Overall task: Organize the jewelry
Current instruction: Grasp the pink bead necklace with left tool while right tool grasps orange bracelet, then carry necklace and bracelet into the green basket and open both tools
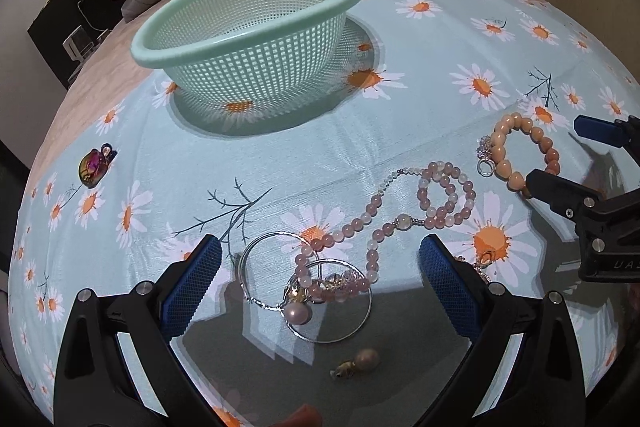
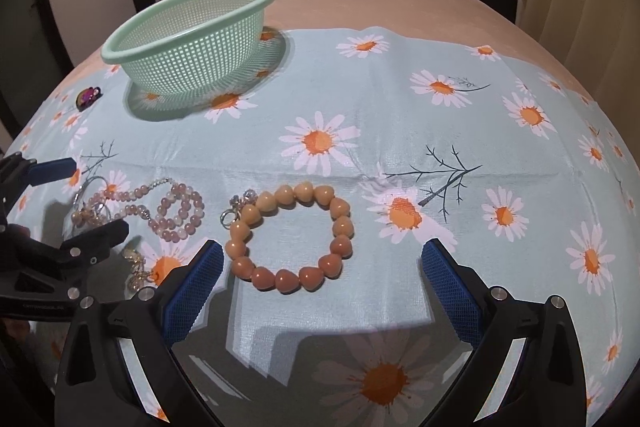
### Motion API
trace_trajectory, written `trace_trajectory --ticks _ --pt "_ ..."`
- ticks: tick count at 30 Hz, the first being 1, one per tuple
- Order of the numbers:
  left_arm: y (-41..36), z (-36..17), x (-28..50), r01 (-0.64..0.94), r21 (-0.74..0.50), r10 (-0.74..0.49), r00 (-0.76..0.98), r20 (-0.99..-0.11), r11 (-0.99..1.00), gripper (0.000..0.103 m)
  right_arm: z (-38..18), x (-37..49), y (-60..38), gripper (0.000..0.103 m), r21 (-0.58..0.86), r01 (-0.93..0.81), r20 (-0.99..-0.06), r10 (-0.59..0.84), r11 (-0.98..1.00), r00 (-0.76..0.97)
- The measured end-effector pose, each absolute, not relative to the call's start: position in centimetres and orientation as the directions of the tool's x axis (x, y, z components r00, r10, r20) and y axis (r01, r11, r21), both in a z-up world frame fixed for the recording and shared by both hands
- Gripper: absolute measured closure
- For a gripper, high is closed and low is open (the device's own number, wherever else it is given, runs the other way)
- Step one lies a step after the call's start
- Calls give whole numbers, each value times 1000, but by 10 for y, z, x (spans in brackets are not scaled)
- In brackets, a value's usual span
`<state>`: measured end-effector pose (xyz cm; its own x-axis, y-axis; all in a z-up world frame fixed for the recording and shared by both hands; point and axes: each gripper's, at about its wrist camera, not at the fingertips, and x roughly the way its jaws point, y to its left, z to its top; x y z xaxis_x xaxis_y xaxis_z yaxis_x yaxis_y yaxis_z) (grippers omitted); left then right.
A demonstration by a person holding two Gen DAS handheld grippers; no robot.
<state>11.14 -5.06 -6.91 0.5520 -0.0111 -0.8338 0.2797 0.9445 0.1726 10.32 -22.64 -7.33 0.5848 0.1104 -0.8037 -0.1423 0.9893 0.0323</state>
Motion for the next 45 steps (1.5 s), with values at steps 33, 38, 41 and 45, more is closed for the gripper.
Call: trace_trajectory --ticks 33,38,41,45 --pt "-66 -83 112 427 65 -209 564 -798 902 95 -83 102 -236 92 106 -225 -772 223 969 596" --pt "-59 -77 111 408 31 -217 548 -808 912 95 -71 92 -234 92 75 -232 -772 204 970 603" --pt "-50 -67 105 384 18 -225 578 -784 923 95 -60 88 -234 92 54 -237 -764 193 970 616" --pt "-44 -46 97 370 17 -231 615 -754 929 95 -45 81 -232 92 41 -249 -750 195 968 632"
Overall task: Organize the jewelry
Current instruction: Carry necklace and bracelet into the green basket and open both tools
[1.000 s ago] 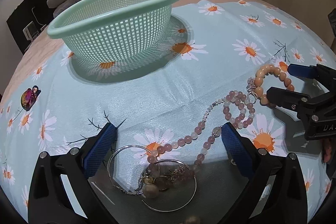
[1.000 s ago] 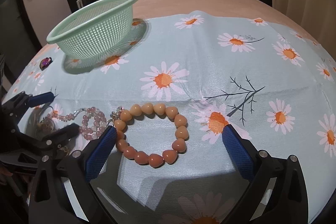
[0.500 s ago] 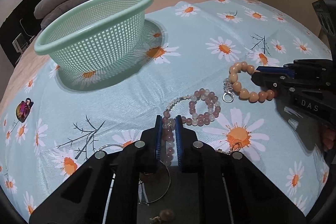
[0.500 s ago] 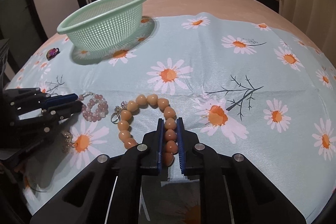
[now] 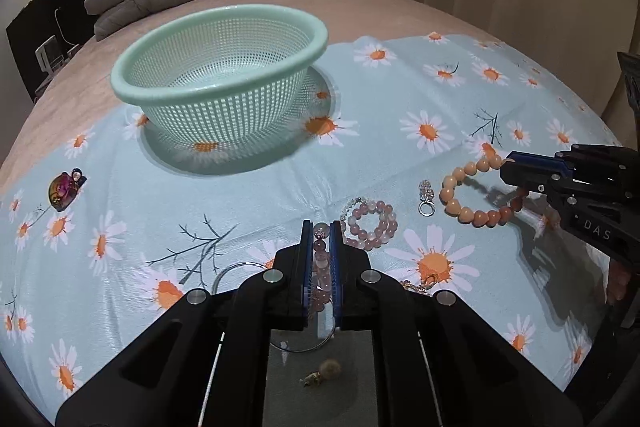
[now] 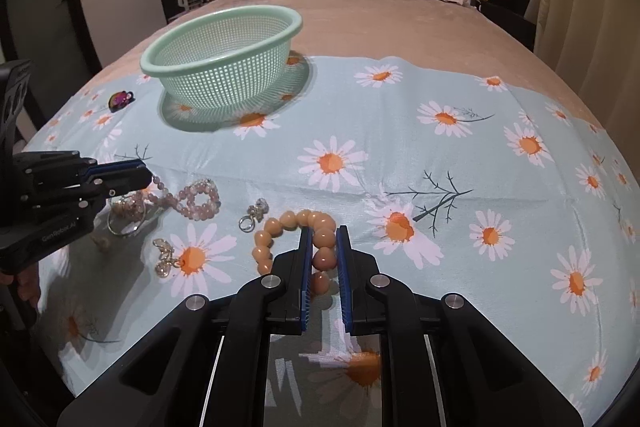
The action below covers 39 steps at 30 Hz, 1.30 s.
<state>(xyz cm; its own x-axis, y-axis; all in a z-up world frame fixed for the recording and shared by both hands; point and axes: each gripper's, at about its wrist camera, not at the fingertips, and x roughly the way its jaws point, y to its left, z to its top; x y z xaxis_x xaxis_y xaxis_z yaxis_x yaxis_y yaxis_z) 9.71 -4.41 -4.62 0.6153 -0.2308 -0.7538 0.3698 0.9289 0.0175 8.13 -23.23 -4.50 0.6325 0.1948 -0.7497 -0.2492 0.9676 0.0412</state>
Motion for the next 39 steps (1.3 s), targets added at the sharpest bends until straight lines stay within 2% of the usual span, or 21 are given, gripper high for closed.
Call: trace_trajectory --ticks 4,19,39 --pt "-37 -29 89 363 9 -239 633 -736 932 95 -30 75 -229 92 34 -263 -730 204 964 652" --pt "-25 39 67 319 109 -176 740 -650 941 95 23 59 -212 92 1 -324 -663 243 946 708" --pt "5 125 121 249 168 -122 834 -539 954 95 108 115 -157 92 -35 -427 -544 341 903 767"
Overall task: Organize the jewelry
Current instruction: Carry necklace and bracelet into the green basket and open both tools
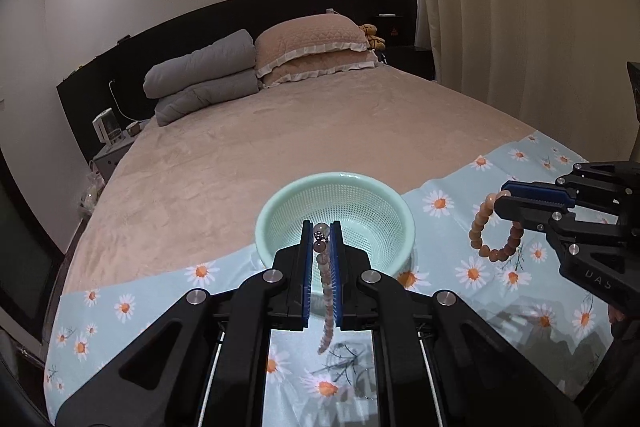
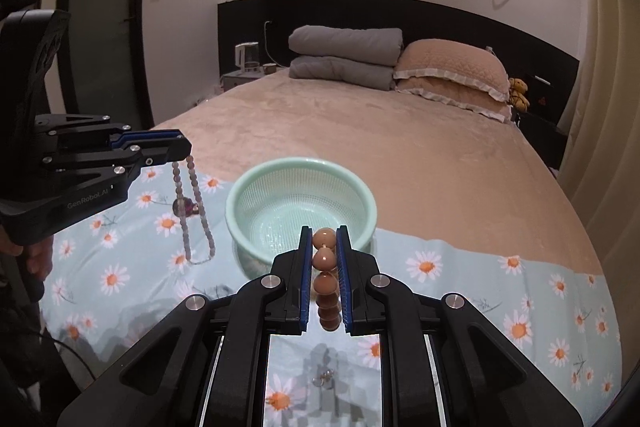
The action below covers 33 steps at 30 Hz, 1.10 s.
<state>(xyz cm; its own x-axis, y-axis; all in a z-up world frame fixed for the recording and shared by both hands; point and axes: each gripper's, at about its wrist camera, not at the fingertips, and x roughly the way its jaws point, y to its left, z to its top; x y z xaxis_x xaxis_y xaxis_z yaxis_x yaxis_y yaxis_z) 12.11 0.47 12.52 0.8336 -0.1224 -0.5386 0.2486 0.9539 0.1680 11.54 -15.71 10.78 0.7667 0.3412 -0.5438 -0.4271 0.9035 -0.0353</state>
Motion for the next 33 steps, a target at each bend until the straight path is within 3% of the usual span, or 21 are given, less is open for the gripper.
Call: trace_trajectory --ticks 11,22,29,32,33 --pt "7 159 178 236 175 -128 870 -476 956 94 101 181 -129 91 15 -457 -559 387 889 733" --pt "23 78 226 242 81 -139 765 -629 967 94 46 222 -113 91 17 -453 -657 352 891 667" --pt "33 58 231 225 66 -127 743 -658 972 94 39 227 -105 91 10 -451 -663 343 893 665" --pt "35 59 230 216 57 -127 748 -651 975 90 41 227 -105 80 -4 -427 -658 320 904 682" --pt "37 60 228 200 60 -117 762 -637 978 65 42 227 -107 59 -2 -414 -652 312 910 691"
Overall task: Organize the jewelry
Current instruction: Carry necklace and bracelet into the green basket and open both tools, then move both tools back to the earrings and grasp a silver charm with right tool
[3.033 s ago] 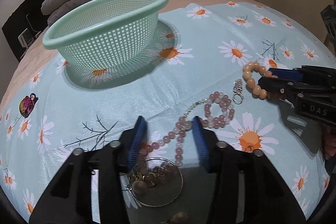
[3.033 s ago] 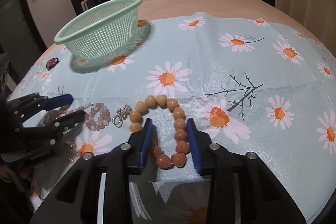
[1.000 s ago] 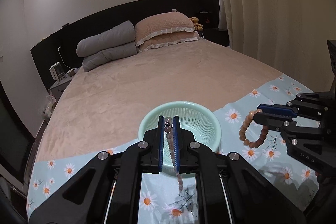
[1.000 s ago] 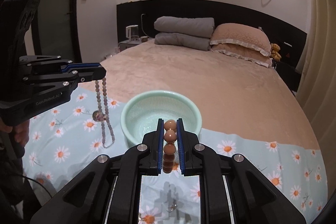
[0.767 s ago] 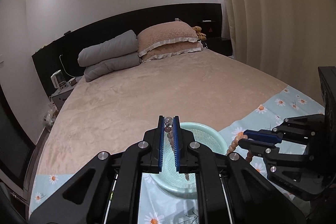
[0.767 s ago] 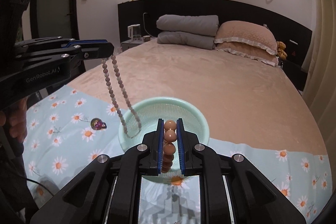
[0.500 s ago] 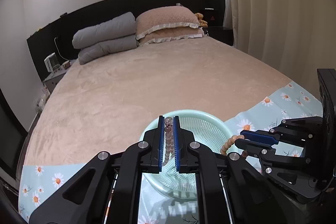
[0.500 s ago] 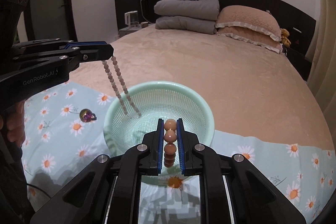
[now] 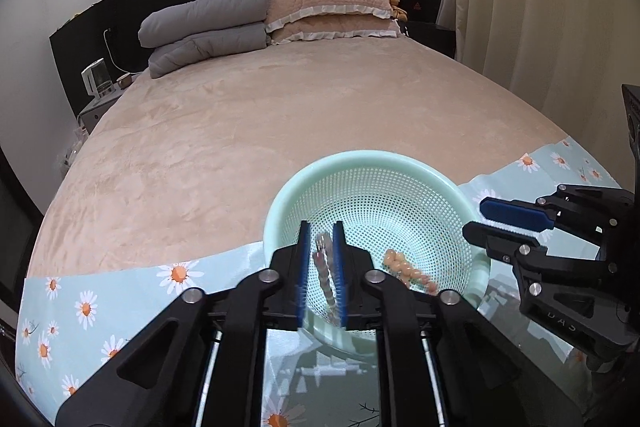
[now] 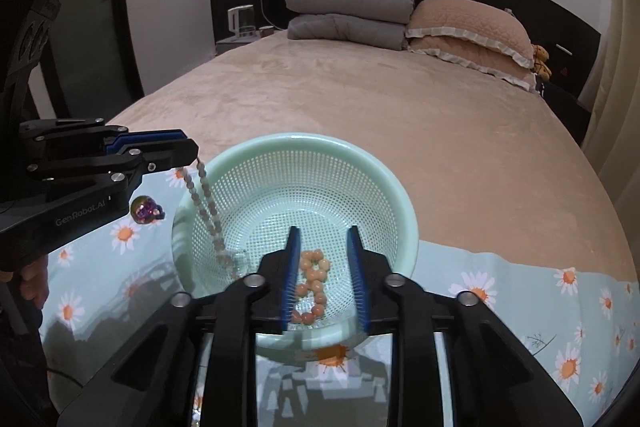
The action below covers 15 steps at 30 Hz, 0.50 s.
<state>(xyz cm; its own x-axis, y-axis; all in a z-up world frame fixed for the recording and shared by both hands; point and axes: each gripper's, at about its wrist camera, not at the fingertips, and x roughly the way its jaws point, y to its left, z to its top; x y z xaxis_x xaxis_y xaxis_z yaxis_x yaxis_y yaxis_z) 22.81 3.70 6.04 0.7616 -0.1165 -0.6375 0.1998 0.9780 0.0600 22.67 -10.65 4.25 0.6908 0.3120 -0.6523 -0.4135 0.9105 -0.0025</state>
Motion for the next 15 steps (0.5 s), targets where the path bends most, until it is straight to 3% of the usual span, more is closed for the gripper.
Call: trace_trajectory --ticks 1,2,3,5,7,15 --pt "40 63 226 177 64 -100 778 -620 982 31 44 225 -109 37 -3 -394 -643 300 919 705" --pt "44 66 222 155 65 -86 797 -598 986 23 46 224 -111 33 -9 -377 -629 288 926 722" --pt "47 69 219 141 62 -79 809 -582 988 22 49 222 -114 31 -13 -367 -617 282 930 735" --pt "53 72 216 136 51 -81 806 -587 989 21 51 221 -119 16 -15 -350 -617 267 936 740" --pt "57 74 213 121 57 -65 810 -583 991 6 54 220 -123 16 -26 -331 -613 246 943 751" --pt "62 75 190 102 71 -39 797 -603 992 6 65 201 -131 16 -4 -334 -616 261 943 743"
